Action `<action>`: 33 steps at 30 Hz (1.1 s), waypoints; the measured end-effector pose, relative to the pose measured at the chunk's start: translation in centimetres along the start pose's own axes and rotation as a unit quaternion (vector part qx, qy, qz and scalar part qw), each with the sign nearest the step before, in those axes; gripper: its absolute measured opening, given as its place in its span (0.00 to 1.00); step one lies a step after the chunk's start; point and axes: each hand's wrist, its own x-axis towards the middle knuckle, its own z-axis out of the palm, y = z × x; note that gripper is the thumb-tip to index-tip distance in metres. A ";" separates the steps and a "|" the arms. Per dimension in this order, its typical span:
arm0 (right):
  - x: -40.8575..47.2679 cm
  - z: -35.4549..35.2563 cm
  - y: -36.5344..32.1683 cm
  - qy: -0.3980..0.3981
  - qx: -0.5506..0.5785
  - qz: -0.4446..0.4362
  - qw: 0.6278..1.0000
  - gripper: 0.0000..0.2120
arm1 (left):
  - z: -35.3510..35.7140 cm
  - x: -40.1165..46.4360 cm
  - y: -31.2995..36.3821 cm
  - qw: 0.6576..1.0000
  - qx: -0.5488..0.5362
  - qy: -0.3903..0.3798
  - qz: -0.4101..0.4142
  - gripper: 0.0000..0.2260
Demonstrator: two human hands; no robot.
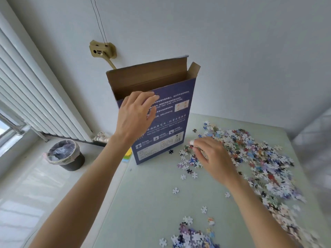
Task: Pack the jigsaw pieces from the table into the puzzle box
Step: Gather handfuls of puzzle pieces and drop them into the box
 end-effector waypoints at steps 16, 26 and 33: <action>-29.2 8.4 1.6 -0.305 -0.065 0.398 0.863 0.47 | 6.7 -32.0 12.2 0.852 -0.177 -0.493 -0.006 0.45; -30.7 15.8 -3.5 -0.282 -0.076 0.259 0.921 0.47 | 8.9 -39.7 13.2 0.889 -0.126 -0.433 0.081 0.40; -23.5 17.4 3.3 -0.237 -0.095 0.305 0.918 0.41 | 14.1 -34.6 14.5 0.901 -0.128 -0.411 0.041 0.32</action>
